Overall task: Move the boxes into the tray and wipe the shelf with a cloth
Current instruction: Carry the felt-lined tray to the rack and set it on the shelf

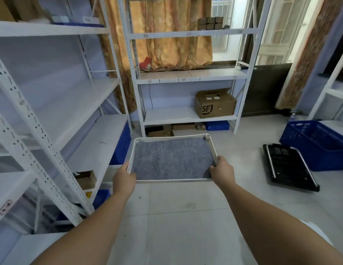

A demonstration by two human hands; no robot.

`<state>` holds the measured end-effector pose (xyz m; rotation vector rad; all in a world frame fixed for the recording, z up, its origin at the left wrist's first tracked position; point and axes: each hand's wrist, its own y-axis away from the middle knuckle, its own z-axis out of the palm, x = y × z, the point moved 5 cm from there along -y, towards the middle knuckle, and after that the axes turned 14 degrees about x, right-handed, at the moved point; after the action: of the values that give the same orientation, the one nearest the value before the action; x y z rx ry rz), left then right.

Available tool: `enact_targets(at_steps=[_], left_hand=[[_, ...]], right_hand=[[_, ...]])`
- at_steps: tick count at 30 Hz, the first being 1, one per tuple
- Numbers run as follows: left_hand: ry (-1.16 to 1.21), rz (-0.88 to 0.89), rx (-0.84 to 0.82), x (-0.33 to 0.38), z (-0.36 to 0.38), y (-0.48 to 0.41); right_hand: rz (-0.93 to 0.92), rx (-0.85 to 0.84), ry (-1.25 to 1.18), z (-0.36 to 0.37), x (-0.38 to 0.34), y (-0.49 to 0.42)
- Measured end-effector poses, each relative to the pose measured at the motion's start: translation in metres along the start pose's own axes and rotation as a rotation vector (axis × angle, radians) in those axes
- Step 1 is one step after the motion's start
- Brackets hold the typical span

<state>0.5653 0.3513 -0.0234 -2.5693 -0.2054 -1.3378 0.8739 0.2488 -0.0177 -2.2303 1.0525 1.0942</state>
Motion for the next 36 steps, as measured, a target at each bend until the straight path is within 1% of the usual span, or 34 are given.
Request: enact_targets(at_steps=[5, 9, 14, 18, 25, 29, 33, 36], left_hand=[[0.077, -0.004, -0.025, 0.018, 0.046, -0.053], [0.125, 0.01, -0.044, 0.034, 0.084, -0.115], [0.105, 0.031, -0.028, 0.054, 0.117, -0.2], [0.114, 0.069, -0.026, 0.075, 0.142, -0.256], [0.127, 0.112, -0.059, 0.113, 0.188, -0.32], [0.117, 0.102, -0.043, 0.134, 0.22, -0.357], [0.124, 0.086, 0.005, 0.156, 0.257, -0.392], [0.126, 0.063, 0.041, 0.171, 0.287, -0.417]], right_hand=[[0.029, 0.042, 0.002, 0.017, -0.009, -0.053], [0.066, 0.064, -0.032, 0.046, -0.029, -0.105], [0.01, 0.136, 0.003, 0.083, -0.066, -0.165], [0.01, 0.195, -0.028, 0.108, -0.088, -0.209], [0.0, 0.248, -0.051, 0.131, -0.108, -0.285], [-0.031, 0.217, -0.062, 0.144, -0.122, -0.342], [-0.099, 0.18, -0.062, 0.162, -0.134, -0.412], [-0.1, 0.158, -0.093, 0.176, -0.136, -0.467]])
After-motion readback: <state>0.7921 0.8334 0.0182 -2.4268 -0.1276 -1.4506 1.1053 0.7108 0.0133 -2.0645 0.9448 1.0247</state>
